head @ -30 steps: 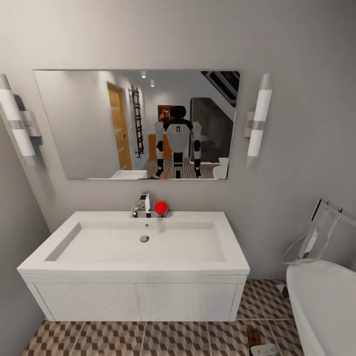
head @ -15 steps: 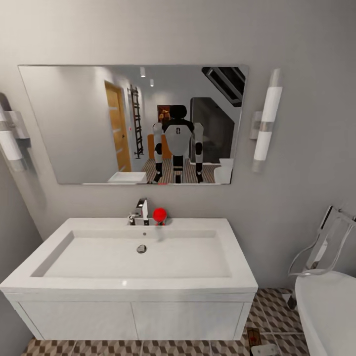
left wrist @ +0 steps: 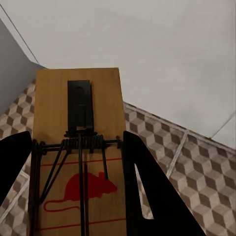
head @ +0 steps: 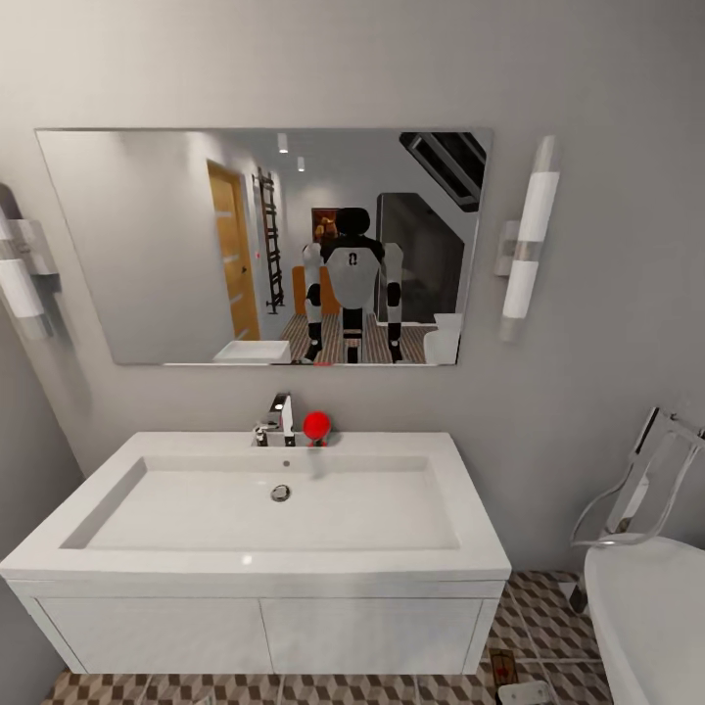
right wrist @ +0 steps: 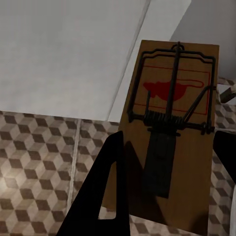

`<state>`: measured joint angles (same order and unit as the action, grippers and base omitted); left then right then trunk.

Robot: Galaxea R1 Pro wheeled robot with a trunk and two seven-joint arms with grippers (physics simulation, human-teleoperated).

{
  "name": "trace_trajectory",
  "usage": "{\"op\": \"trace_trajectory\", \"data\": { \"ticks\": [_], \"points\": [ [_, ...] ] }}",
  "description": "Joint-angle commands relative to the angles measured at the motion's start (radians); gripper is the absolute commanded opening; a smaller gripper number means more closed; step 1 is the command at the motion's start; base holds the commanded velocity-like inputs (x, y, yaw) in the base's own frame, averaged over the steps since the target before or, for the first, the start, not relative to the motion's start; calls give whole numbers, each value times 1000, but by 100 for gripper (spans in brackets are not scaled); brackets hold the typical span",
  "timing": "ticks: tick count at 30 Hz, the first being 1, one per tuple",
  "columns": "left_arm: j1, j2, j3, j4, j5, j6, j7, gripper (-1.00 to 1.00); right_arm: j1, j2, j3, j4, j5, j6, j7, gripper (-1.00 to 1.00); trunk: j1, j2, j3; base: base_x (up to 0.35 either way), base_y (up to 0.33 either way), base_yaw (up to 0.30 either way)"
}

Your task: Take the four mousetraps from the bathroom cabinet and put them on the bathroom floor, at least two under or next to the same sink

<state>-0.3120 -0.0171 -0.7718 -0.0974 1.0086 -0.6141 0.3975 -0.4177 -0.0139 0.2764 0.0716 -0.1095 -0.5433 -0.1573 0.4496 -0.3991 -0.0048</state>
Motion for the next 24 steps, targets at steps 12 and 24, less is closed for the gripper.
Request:
{"op": "trace_trajectory", "data": {
  "ticks": [12,24],
  "points": [
    [-1,-10,-9,-1,-3,5,11,-100,-1,1,9,4,-10,-6,1,-100,39,-71,-32,0,0,0],
    [0,-20,-9,0,-4,5,18,-100,-1,1,9,4,-10,-6,1,-100,85,-155,-69,0,0,0]
  ]
}}
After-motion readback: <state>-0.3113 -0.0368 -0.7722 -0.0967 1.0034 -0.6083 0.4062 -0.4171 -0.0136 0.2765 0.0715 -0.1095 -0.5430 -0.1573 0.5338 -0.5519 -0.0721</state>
